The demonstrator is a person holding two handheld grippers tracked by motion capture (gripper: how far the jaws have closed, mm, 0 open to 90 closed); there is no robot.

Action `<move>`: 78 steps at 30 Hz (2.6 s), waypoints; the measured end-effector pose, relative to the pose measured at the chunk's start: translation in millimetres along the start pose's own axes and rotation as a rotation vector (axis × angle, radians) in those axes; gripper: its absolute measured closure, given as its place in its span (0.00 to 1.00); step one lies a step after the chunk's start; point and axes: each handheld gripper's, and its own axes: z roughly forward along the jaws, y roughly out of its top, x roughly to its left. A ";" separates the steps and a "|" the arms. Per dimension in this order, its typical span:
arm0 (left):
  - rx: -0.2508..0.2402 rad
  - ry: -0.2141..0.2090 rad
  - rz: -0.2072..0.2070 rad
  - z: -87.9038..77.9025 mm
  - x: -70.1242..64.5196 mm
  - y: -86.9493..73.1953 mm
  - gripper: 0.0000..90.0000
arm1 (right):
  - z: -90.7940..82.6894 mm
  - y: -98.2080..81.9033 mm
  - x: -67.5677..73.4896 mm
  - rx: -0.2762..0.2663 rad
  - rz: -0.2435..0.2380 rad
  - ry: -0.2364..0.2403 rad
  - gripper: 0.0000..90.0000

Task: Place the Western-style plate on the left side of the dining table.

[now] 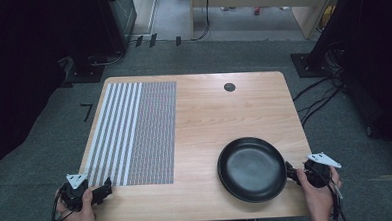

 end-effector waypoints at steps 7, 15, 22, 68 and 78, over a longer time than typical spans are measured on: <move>-0.035 -0.001 -0.024 -7.0 -8.7 7.1 0.03 | 0.0 -0.1 0.0 0.000 0.000 0.000 0.15; -0.064 -0.062 0.013 -9.7 -48.0 23.6 0.03 | 0.0 -0.3 0.2 -0.001 0.002 -0.004 0.15; -0.083 -0.126 0.038 -7.5 -82.2 37.7 0.02 | -0.5 -0.6 0.3 -0.001 -0.001 -0.002 0.15; -0.042 -0.547 0.228 -13.8 -248.0 34.5 0.03 | -48.7 15.3 25.5 -0.206 0.226 0.271 0.70; -0.023 -0.563 0.249 -12.4 -278.6 30.4 0.03 | -41.6 11.6 36.4 -0.140 0.219 0.286 0.87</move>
